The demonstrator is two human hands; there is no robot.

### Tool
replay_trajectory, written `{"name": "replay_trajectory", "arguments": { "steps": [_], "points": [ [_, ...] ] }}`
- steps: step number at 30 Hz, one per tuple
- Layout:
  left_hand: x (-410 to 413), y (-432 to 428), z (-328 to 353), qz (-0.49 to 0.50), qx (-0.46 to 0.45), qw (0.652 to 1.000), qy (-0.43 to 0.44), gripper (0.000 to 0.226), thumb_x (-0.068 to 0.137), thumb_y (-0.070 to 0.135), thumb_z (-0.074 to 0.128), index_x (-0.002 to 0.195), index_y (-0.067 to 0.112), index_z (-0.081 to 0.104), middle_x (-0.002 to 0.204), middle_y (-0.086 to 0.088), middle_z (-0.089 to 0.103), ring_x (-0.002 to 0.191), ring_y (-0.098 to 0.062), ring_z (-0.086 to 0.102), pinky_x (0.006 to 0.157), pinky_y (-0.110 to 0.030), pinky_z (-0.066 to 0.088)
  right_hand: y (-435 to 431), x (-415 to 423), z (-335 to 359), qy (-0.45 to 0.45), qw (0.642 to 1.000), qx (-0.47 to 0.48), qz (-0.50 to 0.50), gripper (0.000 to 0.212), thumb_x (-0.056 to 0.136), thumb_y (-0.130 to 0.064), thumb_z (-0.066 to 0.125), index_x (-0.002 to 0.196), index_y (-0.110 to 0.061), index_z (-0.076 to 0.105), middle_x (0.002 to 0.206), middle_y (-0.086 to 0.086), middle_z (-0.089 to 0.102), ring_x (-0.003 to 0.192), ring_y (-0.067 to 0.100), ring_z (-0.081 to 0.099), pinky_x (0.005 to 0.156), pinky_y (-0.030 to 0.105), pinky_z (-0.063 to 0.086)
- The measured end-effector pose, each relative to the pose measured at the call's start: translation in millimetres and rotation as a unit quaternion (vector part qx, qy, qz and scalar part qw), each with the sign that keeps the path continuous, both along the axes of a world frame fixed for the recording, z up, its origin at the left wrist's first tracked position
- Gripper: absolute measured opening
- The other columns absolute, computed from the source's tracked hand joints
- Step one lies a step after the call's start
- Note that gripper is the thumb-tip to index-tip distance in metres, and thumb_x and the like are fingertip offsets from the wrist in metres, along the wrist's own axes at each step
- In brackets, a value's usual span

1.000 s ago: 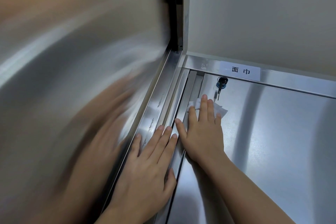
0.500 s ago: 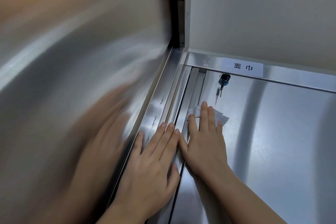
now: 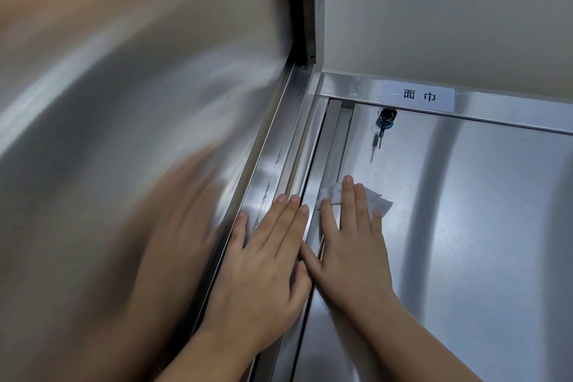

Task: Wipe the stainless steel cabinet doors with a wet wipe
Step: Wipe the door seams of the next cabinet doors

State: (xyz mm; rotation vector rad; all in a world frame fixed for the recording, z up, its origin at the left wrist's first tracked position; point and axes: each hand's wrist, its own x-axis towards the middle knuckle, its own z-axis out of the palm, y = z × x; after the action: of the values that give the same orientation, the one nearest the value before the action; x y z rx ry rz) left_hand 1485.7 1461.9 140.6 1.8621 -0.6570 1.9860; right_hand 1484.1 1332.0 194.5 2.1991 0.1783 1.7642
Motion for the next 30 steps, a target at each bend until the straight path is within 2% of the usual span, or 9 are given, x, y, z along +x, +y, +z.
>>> {"name": "replay_trajectory", "arguments": {
  "steps": [12,16,20,23,30],
  "points": [
    [1.0,-0.2,-0.7,-0.009,-0.001,1.000,-0.002,0.058,0.079,0.026,0.041,0.134,0.007,0.049,0.141,-0.005,0.046,0.134,-0.021,0.036,0.106,-0.045,0.024,2.4,-2.2,-21.1,-0.011,1.000,-0.004,-0.016,0.068,0.082,-0.051,0.030,0.119,-0.003,0.062,0.140,0.028,0.038,0.127,0.043,0.040,0.092,0.056,0.042],
    [1.2,-0.2,-0.6,0.000,-0.001,1.000,-0.003,0.059,0.079,0.027,0.041,0.134,0.008,0.048,0.141,-0.005,0.045,0.134,-0.020,0.036,0.110,-0.048,0.025,1.8,-0.1,-30.8,-0.020,1.000,-0.005,-0.007,0.064,0.085,-0.045,0.029,0.119,-0.002,0.061,0.139,0.029,0.039,0.127,0.045,0.040,0.092,0.057,0.042],
    [0.5,-0.6,-0.6,0.012,-0.001,1.000,-0.003,0.058,0.079,0.027,0.040,0.133,0.007,0.050,0.140,-0.006,0.046,0.133,-0.022,0.037,0.103,-0.055,0.024,1.3,1.8,-39.9,-0.034,0.999,-0.006,0.000,0.060,0.088,-0.042,0.029,0.120,-0.002,0.060,0.140,0.029,0.038,0.129,0.044,0.038,0.093,0.055,0.042],
    [0.2,-0.4,-1.1,0.015,0.002,1.000,0.000,0.058,0.080,0.027,0.039,0.133,0.006,0.050,0.140,-0.007,0.046,0.133,-0.023,0.037,0.103,-0.055,0.025,-0.4,3.1,-47.4,-0.042,0.999,-0.009,0.012,0.058,0.088,-0.040,0.031,0.119,-0.002,0.061,0.140,0.029,0.038,0.129,0.043,0.038,0.094,0.055,0.041],
    [0.4,-0.2,-2.0,0.017,0.002,1.000,-0.009,0.055,0.083,0.024,0.036,0.133,0.006,0.049,0.140,-0.008,0.046,0.133,-0.023,0.034,0.103,-0.056,0.019,-3.5,2.9,-59.8,-0.022,1.000,-0.016,-0.001,0.067,0.085,-0.051,0.033,0.125,-0.003,0.056,0.144,0.027,0.032,0.133,0.042,0.032,0.098,0.055,0.040]
  ]
}}
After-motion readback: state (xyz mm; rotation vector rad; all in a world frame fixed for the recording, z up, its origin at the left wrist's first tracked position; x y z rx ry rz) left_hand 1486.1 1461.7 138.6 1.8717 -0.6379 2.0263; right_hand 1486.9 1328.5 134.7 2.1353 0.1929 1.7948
